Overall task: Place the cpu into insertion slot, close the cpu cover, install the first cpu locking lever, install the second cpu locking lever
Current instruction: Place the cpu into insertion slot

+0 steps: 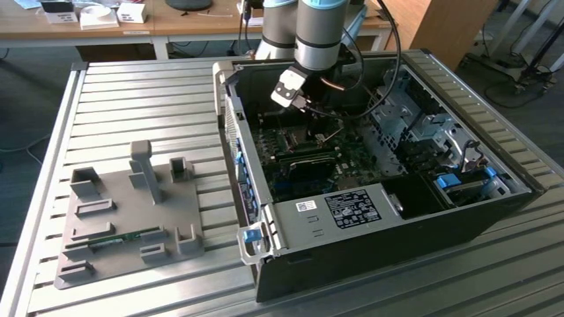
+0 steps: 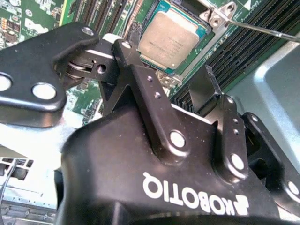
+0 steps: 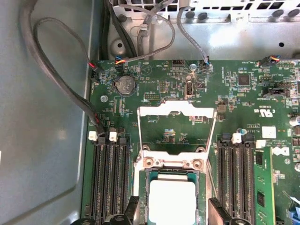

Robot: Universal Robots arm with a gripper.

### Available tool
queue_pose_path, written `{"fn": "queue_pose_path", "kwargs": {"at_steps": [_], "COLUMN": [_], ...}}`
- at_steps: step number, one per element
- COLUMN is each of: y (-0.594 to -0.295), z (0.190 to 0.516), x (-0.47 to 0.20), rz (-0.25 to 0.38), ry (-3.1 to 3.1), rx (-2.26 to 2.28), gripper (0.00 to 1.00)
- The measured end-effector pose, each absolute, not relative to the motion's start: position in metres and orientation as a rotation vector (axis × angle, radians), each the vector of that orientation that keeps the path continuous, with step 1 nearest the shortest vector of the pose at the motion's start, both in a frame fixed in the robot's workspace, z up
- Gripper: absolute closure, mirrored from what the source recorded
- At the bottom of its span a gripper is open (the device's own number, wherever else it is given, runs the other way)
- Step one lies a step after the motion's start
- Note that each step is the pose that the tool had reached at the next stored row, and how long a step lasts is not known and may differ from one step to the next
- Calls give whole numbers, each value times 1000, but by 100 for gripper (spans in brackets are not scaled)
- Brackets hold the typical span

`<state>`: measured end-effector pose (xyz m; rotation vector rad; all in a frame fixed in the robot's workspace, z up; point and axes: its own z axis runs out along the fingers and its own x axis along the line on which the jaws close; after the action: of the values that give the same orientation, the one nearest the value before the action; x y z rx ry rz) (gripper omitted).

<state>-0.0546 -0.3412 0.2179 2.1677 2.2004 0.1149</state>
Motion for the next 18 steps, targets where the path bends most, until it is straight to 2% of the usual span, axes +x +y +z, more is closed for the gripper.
{"fn": "queue_pose_path", "kwargs": {"at_steps": [6,7,8,10,12,13,14,15,18], "y": [-341,-341,-341,-341,-341,-341,-341,-341,-341], "z": [218,218,218,218,218,218,218,218,218], "x": [-55,-55,-55,-55,-55,-55,-55,-55,-55], "rz": [115,115,115,115,115,115,115,115,115], "ry": [2200,2200,2200,2200,2200,2200,2200,2200,2200], "rx": [2168,2168,2168,2168,2168,2168,2168,2168,2168], "gripper": [33,41,41,53,53,58,58,65,65]}}
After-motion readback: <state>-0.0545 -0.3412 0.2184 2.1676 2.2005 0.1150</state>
